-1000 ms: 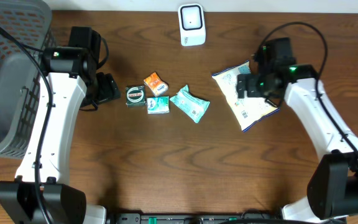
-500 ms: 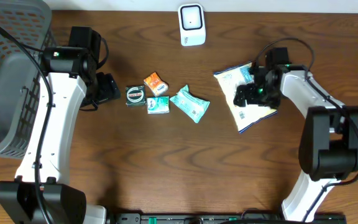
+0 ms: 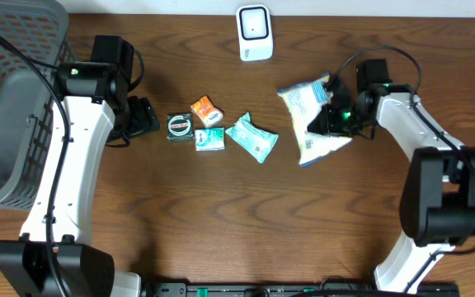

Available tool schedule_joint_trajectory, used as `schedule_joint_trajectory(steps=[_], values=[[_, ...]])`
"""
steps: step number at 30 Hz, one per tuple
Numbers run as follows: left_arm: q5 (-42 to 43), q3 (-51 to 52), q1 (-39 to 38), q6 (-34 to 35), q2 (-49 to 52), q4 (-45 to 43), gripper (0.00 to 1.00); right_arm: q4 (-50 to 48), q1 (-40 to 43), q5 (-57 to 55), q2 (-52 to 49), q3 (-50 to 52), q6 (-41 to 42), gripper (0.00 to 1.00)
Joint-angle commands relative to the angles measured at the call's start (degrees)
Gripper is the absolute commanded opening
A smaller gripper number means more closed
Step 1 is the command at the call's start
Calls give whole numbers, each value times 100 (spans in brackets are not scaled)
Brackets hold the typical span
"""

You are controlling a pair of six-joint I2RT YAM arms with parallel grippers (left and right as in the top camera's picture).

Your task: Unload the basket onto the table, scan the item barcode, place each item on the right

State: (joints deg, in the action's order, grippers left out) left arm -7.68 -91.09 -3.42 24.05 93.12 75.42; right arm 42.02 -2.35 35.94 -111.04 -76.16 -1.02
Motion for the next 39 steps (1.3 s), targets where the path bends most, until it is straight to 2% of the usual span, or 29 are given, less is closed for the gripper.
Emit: schedule_joint_trajectory(steps=[1,5,8,11,18,23,32,35,39], values=[[-50,13,20,48,37,22,98,-229,-50,1779,752,-101,-15,1],[-50,13,20,48,37,22,98,-758,-210,2909,1220,-101,-13,1],[-50,13,20,48,37,22,98,-1213,-396,3344,1532,-101,20,1],[-50,13,20,46,37,22,98,-1554,-608,3268,1790,-101,142,1],[-50,13,20,46,37,22,98,-2096,-1147,2297,2052,-101,898,1],[-50,13,20,46,37,22,98,-2124,-1386,1847,2050,-98,1161,1],[-50,13,20,46,37,22,97,-2100,-1423,1720,2050,-98,1169,1],[-50,13,20,46,37,22,98,-1808,-1425,844,2050,-98,1169,1],[-50,13,20,46,37,22,98,-1152,-1504,-1825,2020,-98,1244,1]])
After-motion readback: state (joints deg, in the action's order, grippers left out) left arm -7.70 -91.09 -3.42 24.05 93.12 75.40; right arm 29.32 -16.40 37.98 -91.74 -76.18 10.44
